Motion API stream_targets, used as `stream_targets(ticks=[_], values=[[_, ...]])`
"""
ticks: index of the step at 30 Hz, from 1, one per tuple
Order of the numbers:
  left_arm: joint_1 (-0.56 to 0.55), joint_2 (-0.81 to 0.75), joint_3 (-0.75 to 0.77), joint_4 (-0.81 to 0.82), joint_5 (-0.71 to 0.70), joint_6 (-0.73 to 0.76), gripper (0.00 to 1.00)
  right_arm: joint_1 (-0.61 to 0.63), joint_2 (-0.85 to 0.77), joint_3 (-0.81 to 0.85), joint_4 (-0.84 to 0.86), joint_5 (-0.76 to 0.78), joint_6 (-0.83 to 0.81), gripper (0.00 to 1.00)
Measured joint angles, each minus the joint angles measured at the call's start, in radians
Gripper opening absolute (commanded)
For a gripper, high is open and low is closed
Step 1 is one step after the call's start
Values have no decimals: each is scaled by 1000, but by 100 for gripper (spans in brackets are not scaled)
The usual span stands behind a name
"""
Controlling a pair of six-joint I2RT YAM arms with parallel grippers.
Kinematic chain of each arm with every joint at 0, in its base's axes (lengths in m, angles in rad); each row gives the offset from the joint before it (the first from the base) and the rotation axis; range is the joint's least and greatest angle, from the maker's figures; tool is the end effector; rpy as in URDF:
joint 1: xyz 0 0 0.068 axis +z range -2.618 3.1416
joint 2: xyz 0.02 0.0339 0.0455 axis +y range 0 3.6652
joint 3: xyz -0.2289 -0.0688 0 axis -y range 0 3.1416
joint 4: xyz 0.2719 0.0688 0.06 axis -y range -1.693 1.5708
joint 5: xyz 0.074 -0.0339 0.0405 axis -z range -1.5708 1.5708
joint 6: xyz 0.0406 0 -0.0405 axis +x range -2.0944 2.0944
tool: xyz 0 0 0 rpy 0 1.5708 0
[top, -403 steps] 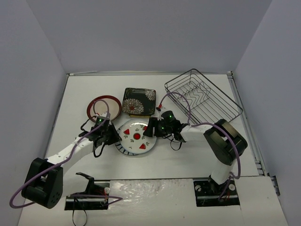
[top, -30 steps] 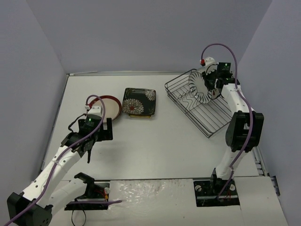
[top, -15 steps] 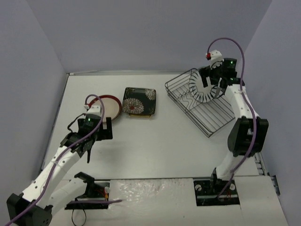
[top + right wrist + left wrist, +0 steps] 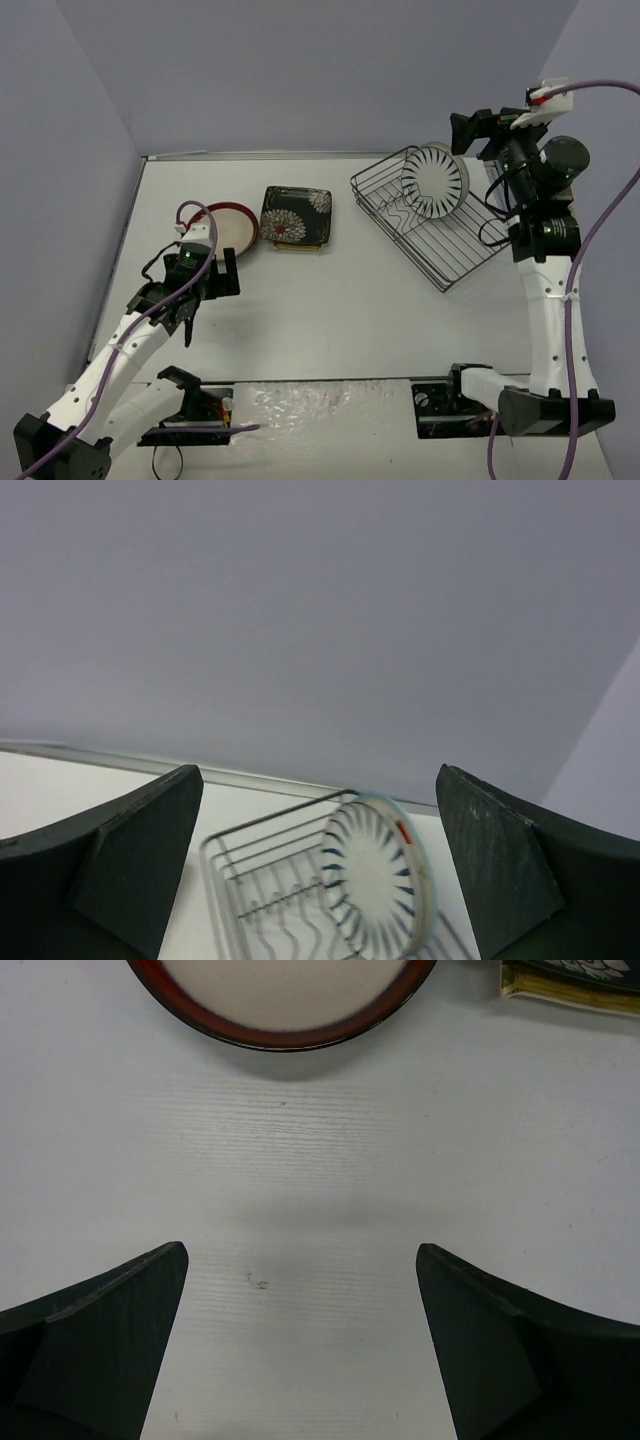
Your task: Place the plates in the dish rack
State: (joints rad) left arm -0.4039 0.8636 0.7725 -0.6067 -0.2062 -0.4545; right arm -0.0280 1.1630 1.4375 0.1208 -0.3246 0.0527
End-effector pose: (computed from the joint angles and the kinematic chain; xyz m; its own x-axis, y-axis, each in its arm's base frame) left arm 0.2191 -0.0846 0.2494 -0.6364 -0.1953 -0.7462 -0.0434 0.9749 -0.2182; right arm 0.2787 0.0051 0.4984 0.3703 0.0396 -0.9281 -0.2876 0.9549 -0.0740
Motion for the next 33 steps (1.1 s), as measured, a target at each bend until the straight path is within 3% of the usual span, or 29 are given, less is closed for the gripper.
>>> stream_targets(ticks=[6,13,20,33], values=[[1,33,-19,60,32,-139,97,145,-109,-348,150,-49,243,100],[14,140,-22,124,2,-359,97,231,-132,-649,151,-97,396,100],[101,267,-37,242,-6,-539,97,233,-193,-667,143,-140,403,100],[174,477,-23,399,-8,-705,93,267,-215,-666,129,-191,363,100]])
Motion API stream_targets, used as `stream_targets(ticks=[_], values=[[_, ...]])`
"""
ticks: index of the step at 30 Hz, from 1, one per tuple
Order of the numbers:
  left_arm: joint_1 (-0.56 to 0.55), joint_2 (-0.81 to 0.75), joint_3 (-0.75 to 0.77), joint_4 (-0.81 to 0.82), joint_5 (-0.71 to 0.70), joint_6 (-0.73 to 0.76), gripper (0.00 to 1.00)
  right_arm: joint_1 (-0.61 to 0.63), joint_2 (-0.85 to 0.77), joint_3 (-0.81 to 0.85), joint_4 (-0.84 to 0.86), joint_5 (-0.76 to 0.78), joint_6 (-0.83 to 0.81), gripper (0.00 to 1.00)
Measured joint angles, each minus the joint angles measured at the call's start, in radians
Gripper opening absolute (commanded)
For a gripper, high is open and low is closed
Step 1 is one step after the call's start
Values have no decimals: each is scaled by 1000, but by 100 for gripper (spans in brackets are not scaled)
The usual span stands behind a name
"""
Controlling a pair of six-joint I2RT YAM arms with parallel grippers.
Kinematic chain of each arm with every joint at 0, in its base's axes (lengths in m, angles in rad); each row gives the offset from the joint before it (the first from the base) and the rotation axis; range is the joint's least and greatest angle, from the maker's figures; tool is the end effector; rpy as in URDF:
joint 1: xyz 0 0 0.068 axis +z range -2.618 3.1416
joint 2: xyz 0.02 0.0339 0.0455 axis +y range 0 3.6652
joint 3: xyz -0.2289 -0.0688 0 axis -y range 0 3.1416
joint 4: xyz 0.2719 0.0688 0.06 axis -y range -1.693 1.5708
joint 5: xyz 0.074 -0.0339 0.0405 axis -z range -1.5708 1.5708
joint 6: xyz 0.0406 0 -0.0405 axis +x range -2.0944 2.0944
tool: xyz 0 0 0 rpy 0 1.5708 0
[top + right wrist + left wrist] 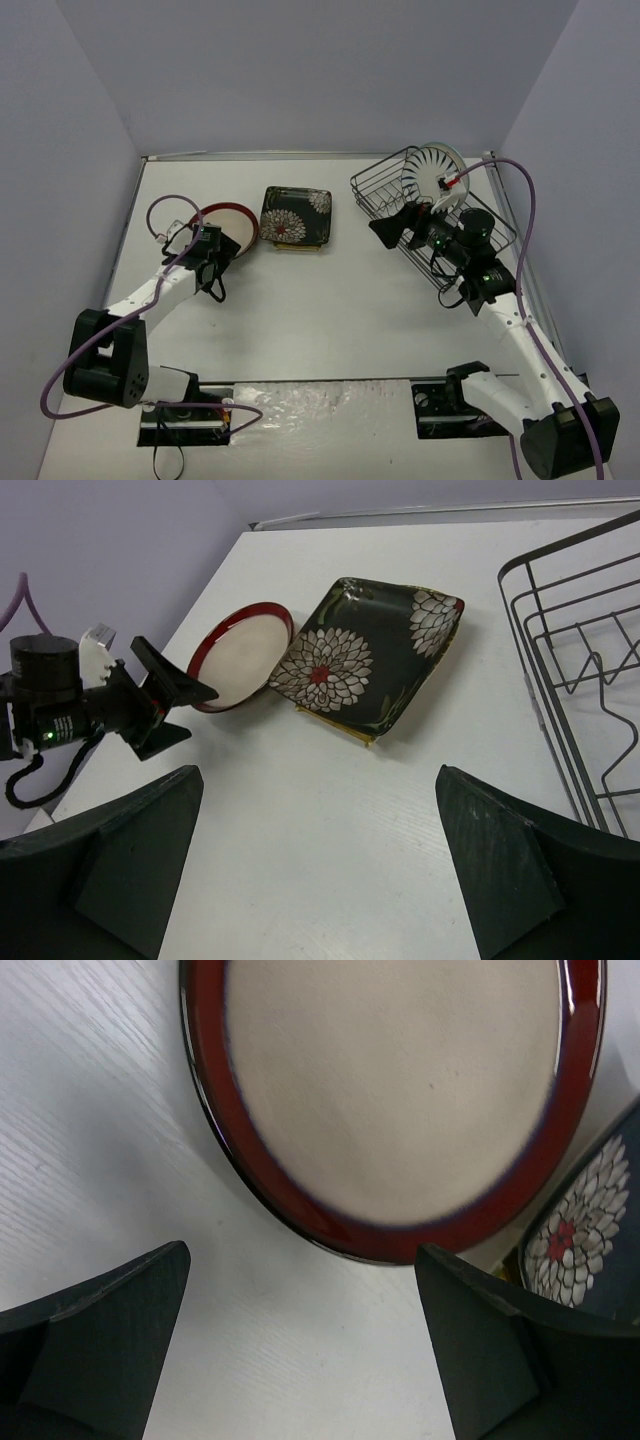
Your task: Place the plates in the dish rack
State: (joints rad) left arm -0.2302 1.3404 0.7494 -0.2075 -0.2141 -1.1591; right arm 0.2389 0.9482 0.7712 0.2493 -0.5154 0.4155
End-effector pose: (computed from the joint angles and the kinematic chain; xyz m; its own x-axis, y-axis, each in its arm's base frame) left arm 0.3001 -0.0615 0.1532 -0.3511 -0.8375 -0.4187 -0.6077 0.5440 -0.5786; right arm 0.2613 0.0842 0.3185 -0.2117 0.3099 -0.9269 -0.6537 0.6601 0.3700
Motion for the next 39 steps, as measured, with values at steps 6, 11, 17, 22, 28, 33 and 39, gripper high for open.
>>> stream_targets(ticks=[6,11,17,22,28,33,39], values=[[45,75,3,44,4,-22,88,21,11,0,0,-14,-26,100],[53,151,27,78,26,-29,83,27,17,0,-7,-17,-40,100],[63,211,58,109,48,-32,74,31,17,0,-9,-26,-53,100],[64,219,60,129,58,-48,59,31,17,0,-16,-29,-58,100],[75,219,60,139,64,-77,42,31,17,0,-23,-35,-60,100],[84,212,58,141,63,-92,29,31,17,0,-23,-37,-62,100],[96,160,34,145,59,-107,11,31,17,0,-24,-42,-66,100]])
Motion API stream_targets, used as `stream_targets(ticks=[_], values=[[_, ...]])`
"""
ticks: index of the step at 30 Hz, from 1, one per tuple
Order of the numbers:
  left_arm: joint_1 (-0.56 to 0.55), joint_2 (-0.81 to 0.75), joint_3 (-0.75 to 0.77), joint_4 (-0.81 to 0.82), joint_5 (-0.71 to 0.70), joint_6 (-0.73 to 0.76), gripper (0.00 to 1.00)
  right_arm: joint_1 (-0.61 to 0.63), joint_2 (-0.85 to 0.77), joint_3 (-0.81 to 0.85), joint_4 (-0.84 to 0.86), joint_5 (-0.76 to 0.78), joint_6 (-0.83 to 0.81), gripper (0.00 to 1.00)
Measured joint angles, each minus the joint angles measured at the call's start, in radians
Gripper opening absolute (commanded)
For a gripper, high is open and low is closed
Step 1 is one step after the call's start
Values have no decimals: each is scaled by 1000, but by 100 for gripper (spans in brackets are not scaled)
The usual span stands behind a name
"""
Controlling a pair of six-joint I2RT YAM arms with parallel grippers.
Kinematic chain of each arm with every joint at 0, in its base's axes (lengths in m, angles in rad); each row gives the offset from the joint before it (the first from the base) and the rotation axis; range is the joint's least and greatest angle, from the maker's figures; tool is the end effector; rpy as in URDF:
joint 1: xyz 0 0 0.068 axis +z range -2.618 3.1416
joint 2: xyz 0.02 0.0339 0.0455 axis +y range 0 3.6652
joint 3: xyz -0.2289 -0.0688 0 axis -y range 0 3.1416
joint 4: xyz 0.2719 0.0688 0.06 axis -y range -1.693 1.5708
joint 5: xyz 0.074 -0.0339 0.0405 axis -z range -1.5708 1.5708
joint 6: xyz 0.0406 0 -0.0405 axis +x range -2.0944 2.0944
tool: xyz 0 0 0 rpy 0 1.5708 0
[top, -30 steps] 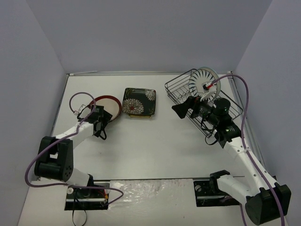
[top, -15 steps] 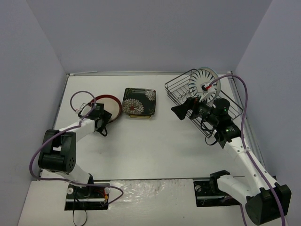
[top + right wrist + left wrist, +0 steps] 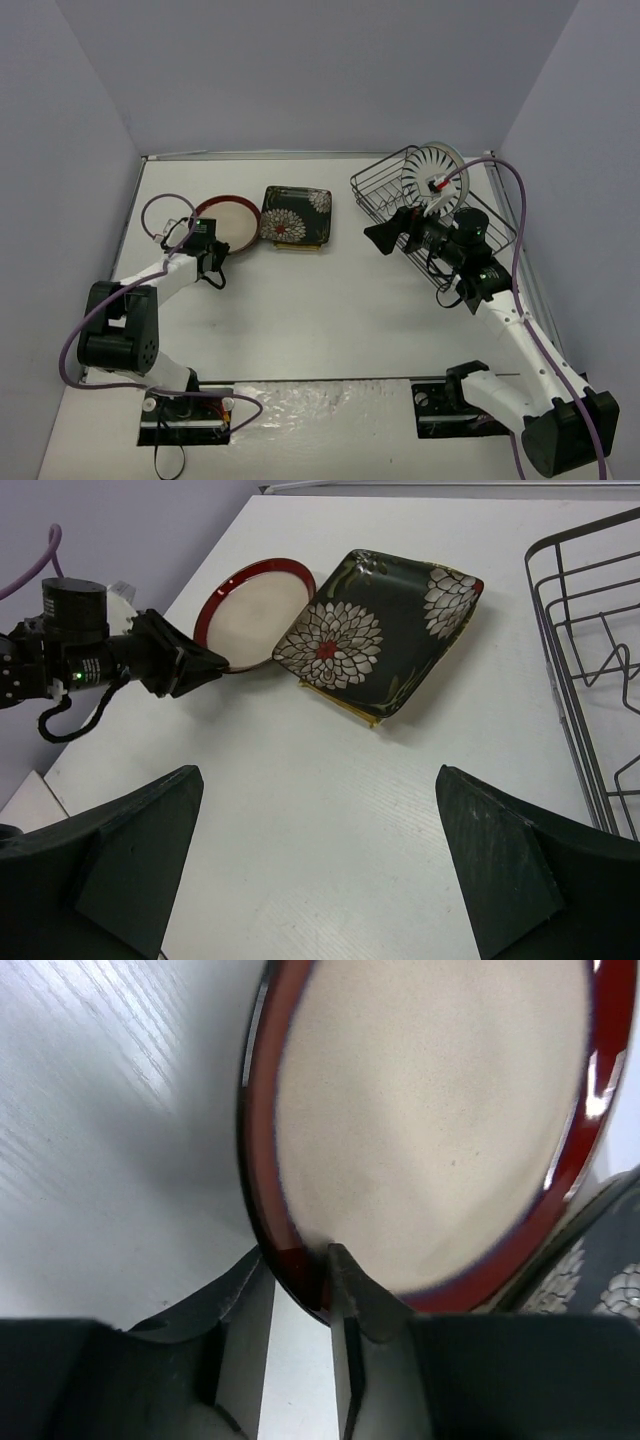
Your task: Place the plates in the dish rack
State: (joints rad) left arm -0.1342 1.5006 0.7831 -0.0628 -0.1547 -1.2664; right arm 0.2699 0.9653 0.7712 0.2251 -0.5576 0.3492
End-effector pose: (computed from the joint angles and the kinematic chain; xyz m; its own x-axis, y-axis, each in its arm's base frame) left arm 0.3272 -0.0379 0.1280 -0.2315 -0.9199 -0.3164 -0.6580 0.3877 -0.6455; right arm 0.2607 0.0944 0.3115 -0.2238 0.2393 -0.9448 -0.7018 0.6331 0.3266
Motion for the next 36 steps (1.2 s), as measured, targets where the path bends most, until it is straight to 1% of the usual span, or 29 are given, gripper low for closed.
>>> stream_targets(ticks=[1,7,11,14,20,26,29,33,36], values=[[6,-16,-9,0,0,-1,8,0,0,0,-1,0,0,100],[47,-114,-46,-34,-1,2,0,0,0,1,-9,-6,0,100],[58,-175,-46,-73,-6,32,0,0,0,3,-15,-10,-3,100],[74,-193,-46,-93,3,48,0,0,5,9,-22,-12,-3,100],[109,-249,-79,-108,32,56,0,14,52,48,-34,-26,-3,100],[171,-332,-94,-130,73,70,0,47,88,71,-38,-32,-1,100],[202,-380,-101,-128,90,77,0,86,124,96,-41,-28,7,100],[226,-425,-125,-111,105,78,0,177,181,132,-39,6,30,100],[230,-441,-150,-87,120,76,0,242,234,147,-8,39,79,100]])
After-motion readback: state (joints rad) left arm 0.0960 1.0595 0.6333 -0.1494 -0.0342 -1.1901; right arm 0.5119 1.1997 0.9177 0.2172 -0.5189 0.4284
